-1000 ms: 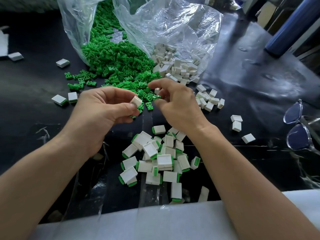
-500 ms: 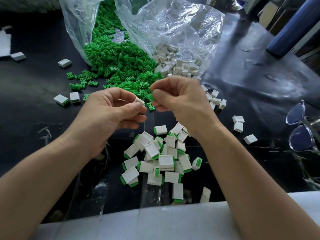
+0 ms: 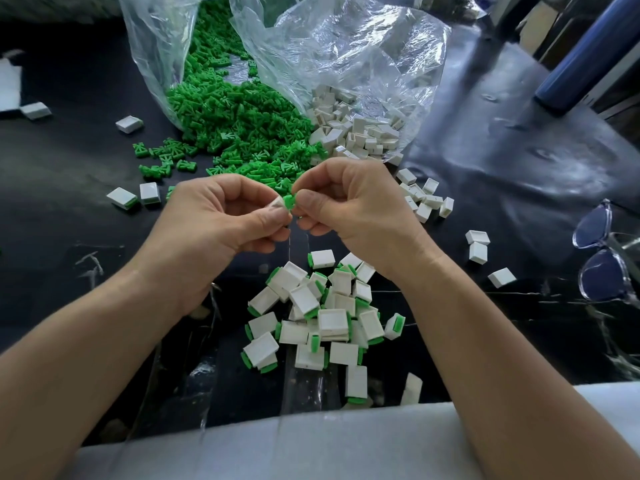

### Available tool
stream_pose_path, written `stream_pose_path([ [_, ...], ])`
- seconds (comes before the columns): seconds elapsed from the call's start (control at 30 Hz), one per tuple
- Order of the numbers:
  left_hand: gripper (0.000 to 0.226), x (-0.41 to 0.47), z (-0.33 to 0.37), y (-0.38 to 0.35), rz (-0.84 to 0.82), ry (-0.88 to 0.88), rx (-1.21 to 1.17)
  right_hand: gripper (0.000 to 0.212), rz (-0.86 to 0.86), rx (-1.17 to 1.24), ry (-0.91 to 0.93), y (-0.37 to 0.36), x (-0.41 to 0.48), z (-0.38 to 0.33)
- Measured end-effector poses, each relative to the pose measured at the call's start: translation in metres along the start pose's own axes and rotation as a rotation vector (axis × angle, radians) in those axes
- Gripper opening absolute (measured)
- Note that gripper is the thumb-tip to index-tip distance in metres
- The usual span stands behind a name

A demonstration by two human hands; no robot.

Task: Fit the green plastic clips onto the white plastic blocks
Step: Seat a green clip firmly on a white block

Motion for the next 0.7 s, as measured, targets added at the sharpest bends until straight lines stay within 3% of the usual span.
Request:
stream_pose_path([
  [0.43, 0.016, -0.0008, -0.0001, -0.0003, -0.004, -0.049, 0.082, 0.021, -0.058, -0.161, -0.038, -0.0022, -0.0005, 0.0022],
  [0.7, 0.020, 0.0011, -0.0011, 0.0045, -0.069, 0.055, 0.005, 0.026, -0.054, -0.264, -0.012, -0.0035, -0.0039, -0.0032],
])
Point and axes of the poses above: each hand's wrist, its own x-axis towards the middle knuckle, its own y-axis out of the back of the hand, z = x × y, the point moved 1 cm from there along x, towards the middle knuckle, and after that the axes turned 8 degrees about -y, right-handed, at the moved point
